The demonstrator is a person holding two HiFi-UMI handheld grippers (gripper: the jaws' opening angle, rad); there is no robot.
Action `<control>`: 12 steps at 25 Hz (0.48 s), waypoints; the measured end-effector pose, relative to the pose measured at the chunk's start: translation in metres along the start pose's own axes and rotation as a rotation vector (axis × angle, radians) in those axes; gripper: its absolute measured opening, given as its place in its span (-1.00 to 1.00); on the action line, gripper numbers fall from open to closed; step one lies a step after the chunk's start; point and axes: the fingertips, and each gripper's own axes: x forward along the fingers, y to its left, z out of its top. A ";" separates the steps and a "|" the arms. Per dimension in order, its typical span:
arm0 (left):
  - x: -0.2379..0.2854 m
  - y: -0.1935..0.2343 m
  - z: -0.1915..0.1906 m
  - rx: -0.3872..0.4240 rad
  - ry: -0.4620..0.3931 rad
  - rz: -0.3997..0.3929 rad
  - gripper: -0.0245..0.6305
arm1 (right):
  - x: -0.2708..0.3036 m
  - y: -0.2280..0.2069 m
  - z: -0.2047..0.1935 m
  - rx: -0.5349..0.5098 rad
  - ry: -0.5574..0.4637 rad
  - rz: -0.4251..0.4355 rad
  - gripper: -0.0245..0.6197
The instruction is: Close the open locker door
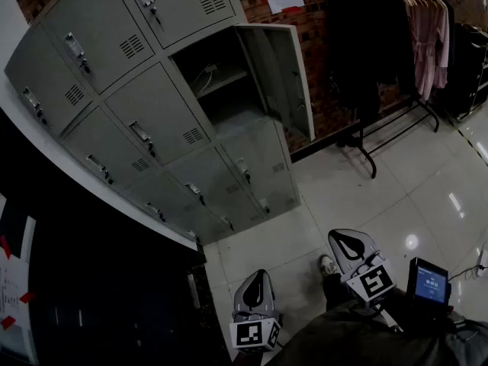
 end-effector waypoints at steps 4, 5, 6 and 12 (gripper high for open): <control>0.050 0.011 0.006 0.009 -0.008 0.015 -0.92 | 0.038 -0.036 0.001 -0.001 -0.009 0.003 -0.90; 0.064 0.014 0.010 0.011 -0.008 0.018 -0.92 | 0.050 -0.045 0.003 -0.001 -0.010 0.004 -0.90; 0.079 0.018 0.015 0.012 -0.010 0.021 -0.92 | 0.062 -0.055 0.006 -0.002 -0.013 0.006 -0.90; 0.173 0.038 0.042 0.023 -0.031 0.038 -0.92 | 0.140 -0.122 0.029 -0.020 -0.047 0.015 -0.90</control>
